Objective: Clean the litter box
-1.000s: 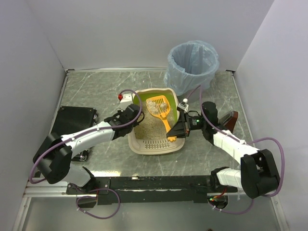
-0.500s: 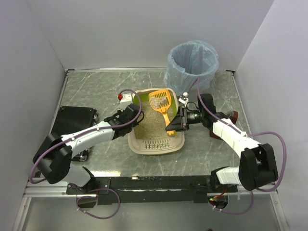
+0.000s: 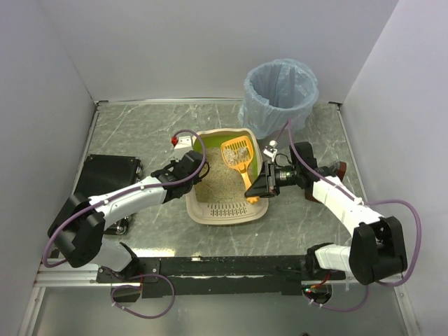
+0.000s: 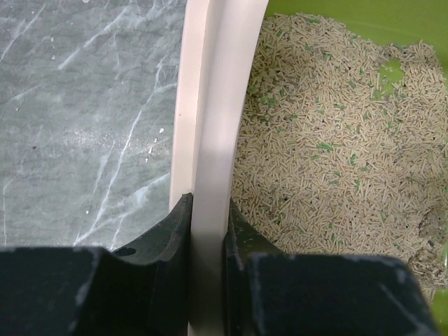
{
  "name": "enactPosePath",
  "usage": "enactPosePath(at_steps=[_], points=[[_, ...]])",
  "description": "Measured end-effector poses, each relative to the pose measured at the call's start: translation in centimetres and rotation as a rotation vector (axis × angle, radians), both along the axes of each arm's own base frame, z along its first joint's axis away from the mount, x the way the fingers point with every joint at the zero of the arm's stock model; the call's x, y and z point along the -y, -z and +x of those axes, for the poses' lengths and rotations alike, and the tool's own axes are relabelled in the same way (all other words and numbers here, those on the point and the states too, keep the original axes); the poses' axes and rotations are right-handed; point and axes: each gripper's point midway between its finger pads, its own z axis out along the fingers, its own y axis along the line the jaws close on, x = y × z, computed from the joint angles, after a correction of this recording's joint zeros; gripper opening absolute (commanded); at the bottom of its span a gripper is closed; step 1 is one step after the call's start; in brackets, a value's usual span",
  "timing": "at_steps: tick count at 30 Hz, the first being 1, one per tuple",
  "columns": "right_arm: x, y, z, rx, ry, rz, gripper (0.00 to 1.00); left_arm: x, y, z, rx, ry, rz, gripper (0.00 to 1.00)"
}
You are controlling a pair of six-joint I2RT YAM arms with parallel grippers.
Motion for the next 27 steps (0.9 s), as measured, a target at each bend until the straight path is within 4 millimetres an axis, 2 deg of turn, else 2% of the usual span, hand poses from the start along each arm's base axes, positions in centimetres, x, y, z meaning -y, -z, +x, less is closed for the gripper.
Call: enactPosePath(at_steps=[3, 7, 12, 14, 19, 22, 27], points=[[-0.3, -0.3, 0.3, -0.008, -0.005, 0.047, 0.0, 0.0, 0.0, 0.0, 0.0, 0.001, -0.001, 0.01], [0.0, 1.5, 0.0, -0.058, -0.009, -0.018, 0.0, 0.0, 0.0, 0.0, -0.001, 0.0, -0.001, 0.01], [-0.2, -0.1, -0.1, -0.073, -0.021, 0.075, 0.0, 0.0, 0.0, 0.0, -0.001, 0.0, -0.001, 0.01], [0.0, 0.2, -0.7, -0.068, -0.043, 0.067, 0.0, 0.0, 0.0, 0.0, -0.001, -0.001, -0.001, 0.01], [0.2, 0.9, -0.6, -0.114, -0.014, 0.089, 0.0, 0.0, 0.0, 0.0, -0.002, 0.0, -0.002, 0.01], [0.1, 1.2, -0.6, -0.096, -0.015, 0.02, 0.0, -0.1, 0.0, 0.0, -0.002, -0.001, -0.002, 0.01], [-0.2, 0.2, 0.5, -0.029, -0.008, 0.035, 0.0, -0.1, 0.0, 0.1, -0.001, 0.0, -0.004, 0.01]])
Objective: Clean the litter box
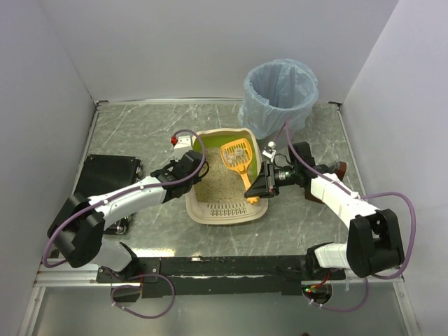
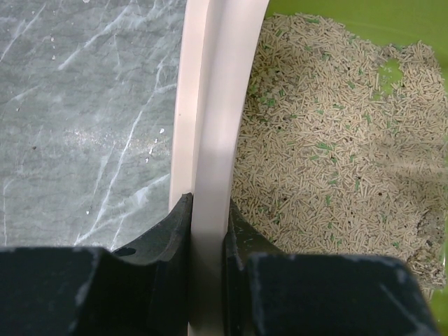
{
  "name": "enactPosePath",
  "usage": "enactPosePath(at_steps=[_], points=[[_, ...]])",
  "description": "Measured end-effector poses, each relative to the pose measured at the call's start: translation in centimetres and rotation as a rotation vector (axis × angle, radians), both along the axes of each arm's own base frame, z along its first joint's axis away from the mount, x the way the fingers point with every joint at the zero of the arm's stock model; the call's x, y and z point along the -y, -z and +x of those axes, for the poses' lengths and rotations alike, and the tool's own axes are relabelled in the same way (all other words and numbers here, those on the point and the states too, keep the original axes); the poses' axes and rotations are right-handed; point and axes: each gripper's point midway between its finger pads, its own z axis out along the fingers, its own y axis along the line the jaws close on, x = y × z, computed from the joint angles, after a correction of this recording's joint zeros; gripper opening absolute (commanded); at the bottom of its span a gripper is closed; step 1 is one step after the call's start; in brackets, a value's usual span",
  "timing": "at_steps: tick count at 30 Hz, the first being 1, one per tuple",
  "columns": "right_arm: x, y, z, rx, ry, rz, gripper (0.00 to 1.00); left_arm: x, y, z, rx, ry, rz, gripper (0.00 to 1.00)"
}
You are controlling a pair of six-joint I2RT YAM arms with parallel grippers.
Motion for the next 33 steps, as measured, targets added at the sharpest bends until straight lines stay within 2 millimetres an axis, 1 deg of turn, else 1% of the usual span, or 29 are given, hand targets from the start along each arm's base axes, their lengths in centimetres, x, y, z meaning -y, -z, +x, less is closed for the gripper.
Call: enactPosePath(at_steps=[3, 4, 8, 12, 14, 16, 20, 23, 27, 30, 33], points=[[0.6, 1.0, -0.8, -0.01, 0.001, -0.06, 0.0, 0.0, 0.0, 0.0, -0.001, 0.0, 0.0, 0.01], [0.9, 1.0, -1.0, -0.01, 0.008, -0.063, 0.0, 0.0, 0.0, 0.0, 0.0, 0.0, 0.0, 0.01], [0.7, -0.3, -1.0, 0.009, -0.009, -0.006, 0.0, 0.0, 0.0, 0.0, -0.002, 0.002, -0.001, 0.01], [1.0, 0.2, -1.1, 0.043, -0.015, -0.047, 0.0, 0.0, 0.0, 0.0, -0.002, 0.001, -0.001, 0.01], [0.9, -0.1, -1.4, 0.029, -0.025, -0.019, 0.0, 0.0, 0.0, 0.0, -0.001, 0.001, -0.001, 0.01], [1.0, -0.1, -1.5, 0.023, -0.032, -0.027, 0.0, 0.0, 0.0, 0.0, -0.002, 0.001, -0.001, 0.01], [0.8, -0.5, -1.0, 0.044, -0.025, -0.025, 0.0, 0.0, 0.0, 0.0, -0.002, 0.001, -0.001, 0.01], [1.0, -0.1, -1.2, 0.04, -0.019, -0.046, 0.0, 0.0, 0.0, 0.0, -0.002, 0.001, -0.001, 0.01], [0.4, -0.4, -0.9, 0.03, -0.014, 0.007, 0.0, 0.0, 0.0, 0.0, -0.002, 0.001, -0.001, 0.01], [0.0, -0.5, -1.0, 0.02, -0.024, -0.015, 0.0, -0.1, 0.1, -0.1, -0.007, 0.001, 0.003, 0.01], [-0.6, -1.7, -0.4, 0.064, -0.037, -0.004, 0.0, 0.0, 0.1, -0.1, -0.008, 0.003, -0.001, 0.01]])
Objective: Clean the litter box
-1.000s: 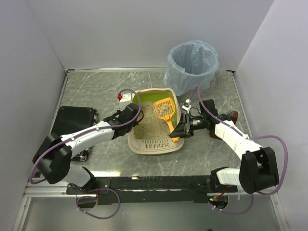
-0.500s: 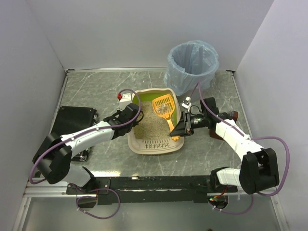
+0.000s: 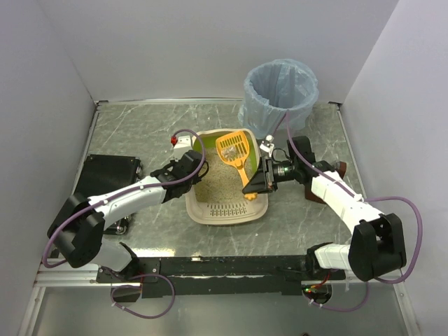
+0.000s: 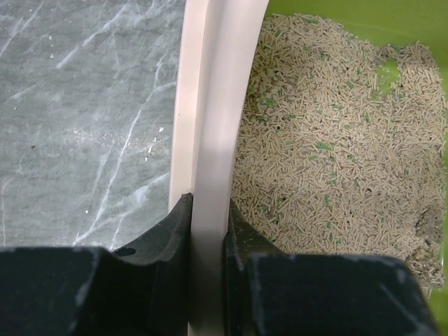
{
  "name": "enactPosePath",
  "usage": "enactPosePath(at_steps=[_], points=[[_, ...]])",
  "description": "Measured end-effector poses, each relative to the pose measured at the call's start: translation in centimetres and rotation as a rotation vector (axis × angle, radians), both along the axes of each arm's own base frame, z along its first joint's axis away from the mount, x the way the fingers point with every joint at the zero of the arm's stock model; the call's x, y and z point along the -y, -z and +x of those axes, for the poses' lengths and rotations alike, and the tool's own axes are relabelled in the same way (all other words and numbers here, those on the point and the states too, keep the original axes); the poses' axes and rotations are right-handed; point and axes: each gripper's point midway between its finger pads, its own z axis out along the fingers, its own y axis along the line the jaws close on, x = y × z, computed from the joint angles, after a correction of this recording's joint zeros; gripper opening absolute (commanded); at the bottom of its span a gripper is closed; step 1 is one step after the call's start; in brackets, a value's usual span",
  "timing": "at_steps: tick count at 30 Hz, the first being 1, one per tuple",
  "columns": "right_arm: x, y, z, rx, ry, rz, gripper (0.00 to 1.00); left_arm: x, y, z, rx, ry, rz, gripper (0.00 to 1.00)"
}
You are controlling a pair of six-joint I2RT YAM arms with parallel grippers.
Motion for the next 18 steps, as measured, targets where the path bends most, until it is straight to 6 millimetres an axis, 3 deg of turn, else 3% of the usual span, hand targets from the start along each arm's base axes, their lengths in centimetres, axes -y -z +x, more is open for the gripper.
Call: enactPosePath(at_steps=[4, 12, 18], points=[[0.0, -0.9, 0.4, 0.04, -0.002, -0.011, 0.0, 0.2, 0.0, 0.0, 0.001, 0.005, -0.007, 0.01], [0.4, -0.1, -1.0, -0.001, -0.037, 0.0, 0.0, 0.2, 0.0, 0.0, -0.002, 0.008, -0.01, 0.01], [-0.3, -0.4, -1.0, -0.012, -0.057, 0.037, 0.0, 0.2, 0.0, -0.1, -0.004, 0.005, -0.012, 0.01]])
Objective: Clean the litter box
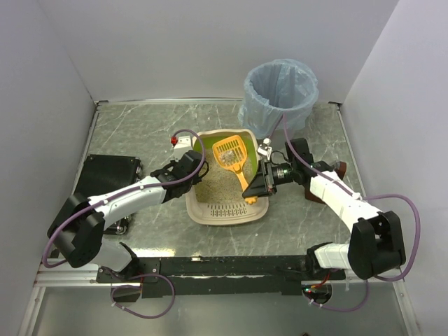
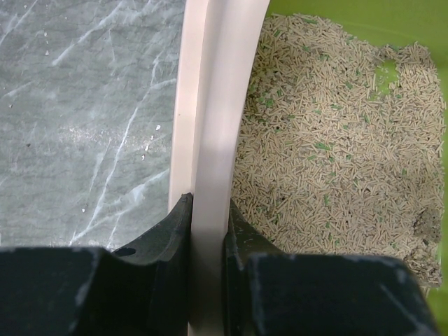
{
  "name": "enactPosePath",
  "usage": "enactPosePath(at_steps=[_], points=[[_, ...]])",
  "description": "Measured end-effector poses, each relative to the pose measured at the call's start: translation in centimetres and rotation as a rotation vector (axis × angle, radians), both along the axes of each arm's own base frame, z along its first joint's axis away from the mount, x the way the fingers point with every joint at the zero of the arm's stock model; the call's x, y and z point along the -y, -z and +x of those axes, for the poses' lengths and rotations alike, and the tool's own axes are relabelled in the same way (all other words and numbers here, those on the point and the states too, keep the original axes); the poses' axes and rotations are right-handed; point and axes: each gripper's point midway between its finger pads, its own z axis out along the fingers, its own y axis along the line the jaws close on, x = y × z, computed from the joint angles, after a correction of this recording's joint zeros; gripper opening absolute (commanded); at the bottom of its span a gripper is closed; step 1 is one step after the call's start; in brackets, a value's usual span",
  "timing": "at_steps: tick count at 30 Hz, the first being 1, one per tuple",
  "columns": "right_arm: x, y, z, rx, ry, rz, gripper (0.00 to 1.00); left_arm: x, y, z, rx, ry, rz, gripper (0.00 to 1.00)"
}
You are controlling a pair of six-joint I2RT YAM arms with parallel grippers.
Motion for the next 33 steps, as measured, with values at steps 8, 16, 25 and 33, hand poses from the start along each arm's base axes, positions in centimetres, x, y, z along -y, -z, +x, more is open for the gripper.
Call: enactPosePath(at_steps=[8, 16, 25, 33], points=[[0.7, 1.0, 0.0, -0.035, 0.047, 0.026, 0.0, 0.0, 0.0, 0.0, -0.002, 0.0, 0.002, 0.01], [0.6, 0.6, 0.2, -0.028, 0.051, 0.031, 0.0, 0.0, 0.1, -0.1, -0.003, 0.0, 0.0, 0.01], [-0.9, 0.0, -0.2, -0.058, -0.005, 0.085, 0.0, 0.0, 0.1, -0.1, -0.004, 0.002, 0.0, 0.01], [-0.4, -0.8, 1.0, -0.054, 0.041, 0.037, 0.0, -0.1, 0.4, -0.1, -0.006, 0.0, 0.001, 0.01]])
